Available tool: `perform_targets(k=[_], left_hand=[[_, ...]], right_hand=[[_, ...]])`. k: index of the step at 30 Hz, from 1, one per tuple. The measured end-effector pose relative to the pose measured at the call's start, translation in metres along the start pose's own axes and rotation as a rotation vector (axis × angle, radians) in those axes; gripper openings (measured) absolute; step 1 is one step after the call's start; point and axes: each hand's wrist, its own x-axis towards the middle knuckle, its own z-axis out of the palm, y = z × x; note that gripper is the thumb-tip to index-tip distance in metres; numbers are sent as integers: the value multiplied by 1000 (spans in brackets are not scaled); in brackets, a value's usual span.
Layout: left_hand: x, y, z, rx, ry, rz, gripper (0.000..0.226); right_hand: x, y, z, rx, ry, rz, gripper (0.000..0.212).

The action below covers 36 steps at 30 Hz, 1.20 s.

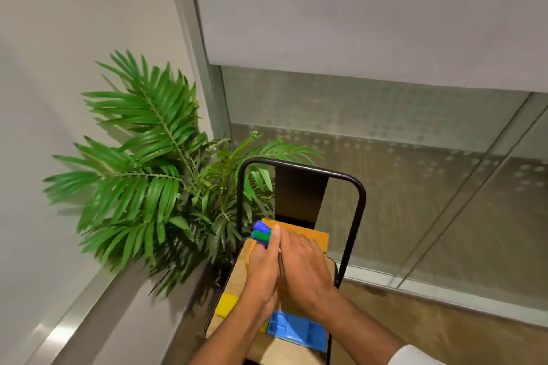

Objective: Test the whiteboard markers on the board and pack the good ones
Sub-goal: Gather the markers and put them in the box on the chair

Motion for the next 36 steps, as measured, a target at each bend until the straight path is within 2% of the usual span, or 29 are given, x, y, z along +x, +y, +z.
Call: perform_targets(k=[4,6,10,13,18,21,24,29,33,36], left_hand=[[-27,12,-8,-93,86,25,48],[-39,20,-15,-151,169,14,45],[-57,35,-38,-267,286,13,40],[-76,45,-63,-336,337,20,32],[-113,60,-122,-514,312,59,30],[-138,67,-169,-619,253,56,38],[-169,70,-212,-692,189,58,51],[-228,69,-254,-763,148,105,39],[-267,66,-278,-771,155,144,34],[-295,65,-287,-787,199,203,29]], right_hand=[[-9,-24,-28,111,-9,-147,19],[-14,-40,-38,123,-10,-192,19],[-24,-77,-47,48,5,-255,28],[-32,-101,-50,31,-5,-383,35],[-60,-157,-63,129,-108,-480,49],[-87,-198,-64,303,-138,-462,47],[-119,-239,-55,512,-58,-394,42],[-163,-292,-47,779,25,-191,31],[-190,-319,-58,1000,-76,-13,24],[-208,-332,-68,1066,-120,13,22]])
